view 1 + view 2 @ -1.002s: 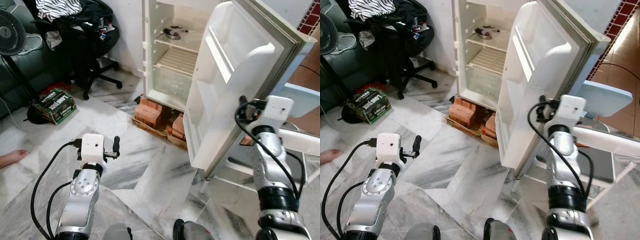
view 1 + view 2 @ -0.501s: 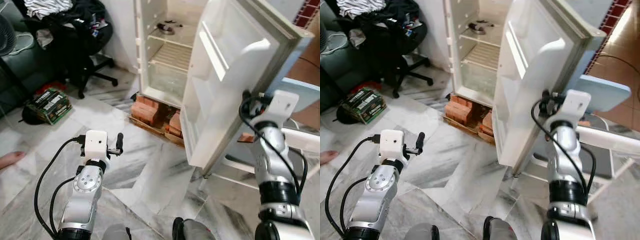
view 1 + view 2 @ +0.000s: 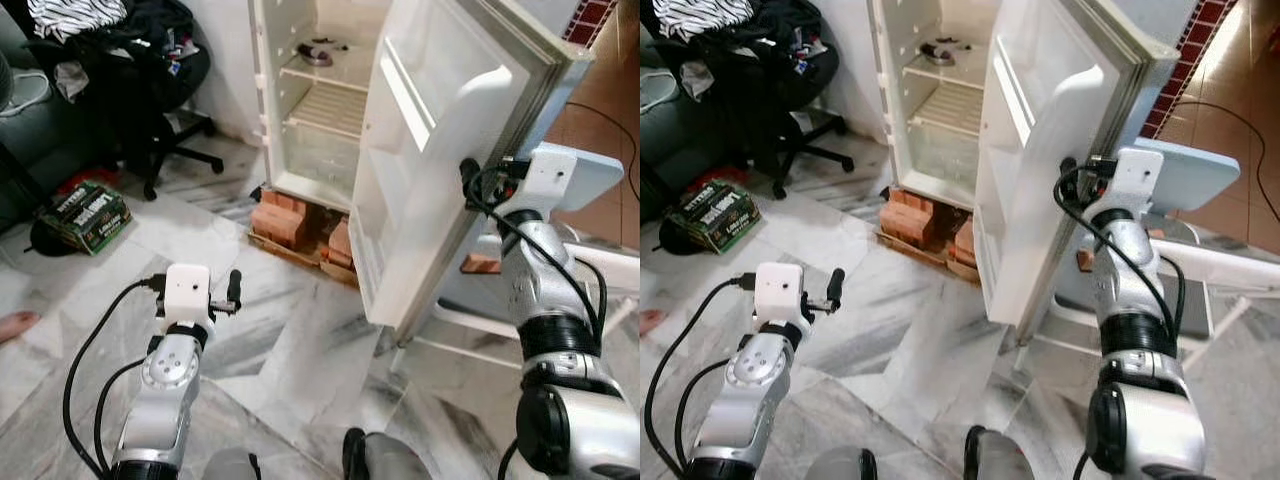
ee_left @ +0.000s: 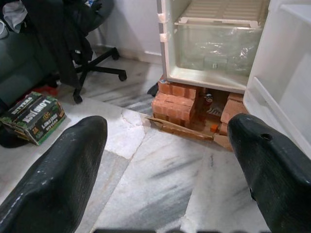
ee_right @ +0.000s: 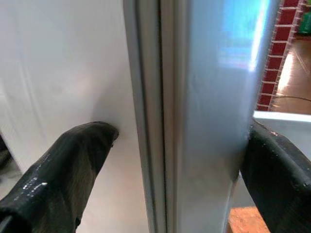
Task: Restocking fridge
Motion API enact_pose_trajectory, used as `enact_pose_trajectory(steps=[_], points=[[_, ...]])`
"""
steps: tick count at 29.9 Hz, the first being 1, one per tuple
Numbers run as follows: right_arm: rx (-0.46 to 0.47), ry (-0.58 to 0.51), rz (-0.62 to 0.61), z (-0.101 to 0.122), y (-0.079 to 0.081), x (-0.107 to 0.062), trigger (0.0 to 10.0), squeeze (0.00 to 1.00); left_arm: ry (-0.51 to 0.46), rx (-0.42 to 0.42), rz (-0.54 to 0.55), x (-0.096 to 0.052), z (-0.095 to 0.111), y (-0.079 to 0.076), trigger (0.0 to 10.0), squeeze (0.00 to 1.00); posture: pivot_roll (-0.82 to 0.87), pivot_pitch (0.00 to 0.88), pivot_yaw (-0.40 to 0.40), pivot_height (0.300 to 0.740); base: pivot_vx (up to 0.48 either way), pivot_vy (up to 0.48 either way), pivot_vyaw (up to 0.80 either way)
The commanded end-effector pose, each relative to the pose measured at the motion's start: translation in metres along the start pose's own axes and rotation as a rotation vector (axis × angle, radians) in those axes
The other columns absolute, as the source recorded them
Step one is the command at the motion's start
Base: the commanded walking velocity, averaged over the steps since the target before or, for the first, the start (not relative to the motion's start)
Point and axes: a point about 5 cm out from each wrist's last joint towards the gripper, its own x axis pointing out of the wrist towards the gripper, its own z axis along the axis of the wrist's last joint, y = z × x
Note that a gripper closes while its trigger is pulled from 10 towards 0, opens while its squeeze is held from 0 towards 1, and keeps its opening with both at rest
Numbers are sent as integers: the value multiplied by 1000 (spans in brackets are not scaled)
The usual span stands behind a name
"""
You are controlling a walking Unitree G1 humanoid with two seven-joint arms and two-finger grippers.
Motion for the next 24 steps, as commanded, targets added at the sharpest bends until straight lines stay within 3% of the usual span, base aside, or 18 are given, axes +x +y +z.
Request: enact_pose_trajectory(steps=[1, 2, 3, 4, 5, 6, 7, 8, 9, 11, 12, 13, 14, 16, 19, 21, 22, 24], points=[[105, -98, 182, 30, 24, 12, 10000, 0, -13, 17, -1, 2, 4, 2, 10000, 0, 156, 84, -2, 740, 0, 0, 0], [105, -98, 182, 30, 24, 12, 10000, 0, -13, 17, -1, 2, 4, 2, 10000, 0, 156, 84, -2, 740, 0, 0, 0], [351, -92, 534, 48, 68, 1, 10000, 0, -15, 18, -1, 1, 5, 2, 10000, 0, 163, 84, -5, 740, 0, 0, 0], [586, -102, 1009, 82, 121, -42, 10000, 0, -17, 19, 1, 0, 5, 3, 10000, 0, 162, 83, -4, 740, 0, 0, 0], [586, -102, 1009, 82, 121, -42, 10000, 0, -17, 19, 1, 0, 5, 3, 10000, 0, 162, 83, -4, 740, 0, 0, 0], [746, -124, 1278, 107, 150, -83, 10000, 0, -14, 19, 5, -1, 4, 5, 10000, 0, 159, 83, -5, 740, 0, 0, 0], [797, -126, 1335, 113, 156, -93, 10000, 0, -12, 19, 7, -2, 4, 6, 10000, 0, 159, 83, -5, 740, 0, 0, 0], [875, -129, 1455, 121, 165, -115, 10000, 0, -10, 20, 8, -2, 3, 6, 10000, 0, 154, 80, -7, 740, 0, 0, 0], [875, -129, 1455, 121, 165, -115, 10000, 0, -10, 20, 8, -2, 3, 6, 10000, 0, 154, 80, -7, 740, 0, 0, 0], [959, -95, 1607, 123, 172, -147, 10000, 0, -10, 19, 7, -2, 3, 5, 10000, 0, 153, 79, -7, 740, 0, 0, 0], [945, -27, 1582, 105, 167, -148, 10000, 0, -14, 17, 3, 1, 4, 2, 10000, 0, 142, 76, -1, 740, 0, 0, 0], [945, -27, 1582, 105, 167, -148, 10000, 0, -14, 17, 3, 1, 4, 2, 10000, 0, 142, 76, -1, 740, 0, 0, 0], [879, 35, 1488, 83, 158, -136, 10000, 0, -19, 16, -6, 3, 6, 1, 10000, 0, 135, 73, 3, 740, 0, 0, 0], [859, 71, 1370, 65, 145, -119, 10000, 0, -21, 20, -17, 5, 6, -1, 10000, 0, 128, 68, 5, 740, 0, 0, 0], [827, 101, 1296, 55, 139, -112, 10000, 0, -21, 22, -19, 6, 7, -1, 10000, 0, 127, 68, 6, 740, 0, 0, 0], [756, 176, 1108, 37, 129, -103, 10000, 0, -25, 20, -16, 7, 8, -1, 10000, 0, 128, 65, 3, 740, 0, 0, 0], [612, 248, 871, 10, 119, -92, 10000, 0, -30, 14, -4, 7, 8, -1, 10000, 0, 129, 65, 1, 740, 0, 0, 0], [558, 261, 806, 3, 116, -90, 10000, 0, -32, 13, 0, 7, 8, -1, 10000, 0, 130, 66, 0, 740, 0, 0, 0]])
